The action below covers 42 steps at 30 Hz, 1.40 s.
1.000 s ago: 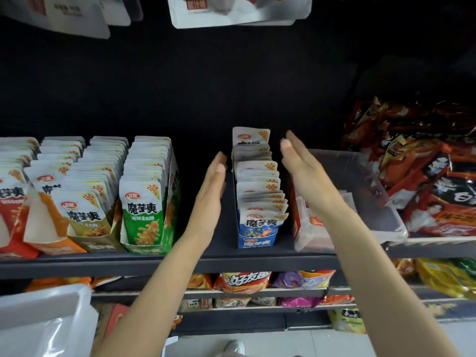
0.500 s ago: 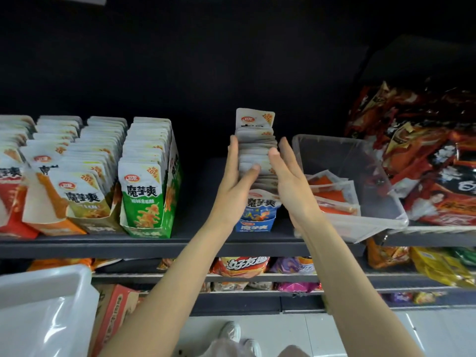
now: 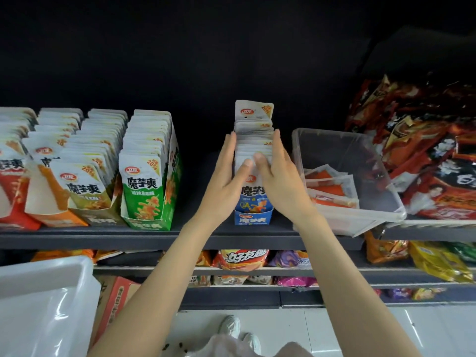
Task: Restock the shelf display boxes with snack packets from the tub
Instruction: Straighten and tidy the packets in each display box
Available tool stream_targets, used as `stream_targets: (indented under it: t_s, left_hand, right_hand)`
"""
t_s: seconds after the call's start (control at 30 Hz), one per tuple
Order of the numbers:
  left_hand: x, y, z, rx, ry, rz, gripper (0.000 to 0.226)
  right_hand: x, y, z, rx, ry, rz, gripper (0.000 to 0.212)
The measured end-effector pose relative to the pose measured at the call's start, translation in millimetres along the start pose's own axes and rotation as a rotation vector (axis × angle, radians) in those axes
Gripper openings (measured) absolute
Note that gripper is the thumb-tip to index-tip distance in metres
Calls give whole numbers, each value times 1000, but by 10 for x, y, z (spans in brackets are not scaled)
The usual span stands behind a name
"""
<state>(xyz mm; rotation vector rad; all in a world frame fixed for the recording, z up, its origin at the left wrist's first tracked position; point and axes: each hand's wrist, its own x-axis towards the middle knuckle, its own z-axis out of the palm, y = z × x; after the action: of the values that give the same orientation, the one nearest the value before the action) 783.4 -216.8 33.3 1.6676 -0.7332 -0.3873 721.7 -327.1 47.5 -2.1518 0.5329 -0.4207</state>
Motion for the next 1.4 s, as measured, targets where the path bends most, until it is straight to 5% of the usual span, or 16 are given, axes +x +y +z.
stream_targets:
  t_s: [0.1, 0.2, 0.33, 0.63, 0.8, 1.1, 1.4]
  left_hand:
    - [139, -18, -51, 182, 10, 141, 62]
    - [281, -81, -119, 642, 28, 293, 60]
    - [391, -81, -216, 882, -4, 276, 73]
    - [338, -78, -261, 874, -63, 257, 77]
    - [391, 17, -328, 512, 22, 197, 62]
    - [502, -75, -394, 608, 70, 255, 60]
    - [468, -46, -401, 558, 99, 252, 58]
  right_hand:
    - [0, -45, -235, 49, 9, -87, 61]
    - [221, -32, -475, -189, 113, -278, 49]
    - [674, -14, -576, -364, 167, -487, 37]
    - [1097, -205, -597, -650, 112, -554, 19]
    - [1076, -175, -627, -656, 33, -553, 17]
    - [1081, -142, -616, -614, 123, -618, 18]
    - [1091, -165, -586, -656, -112, -395, 24]
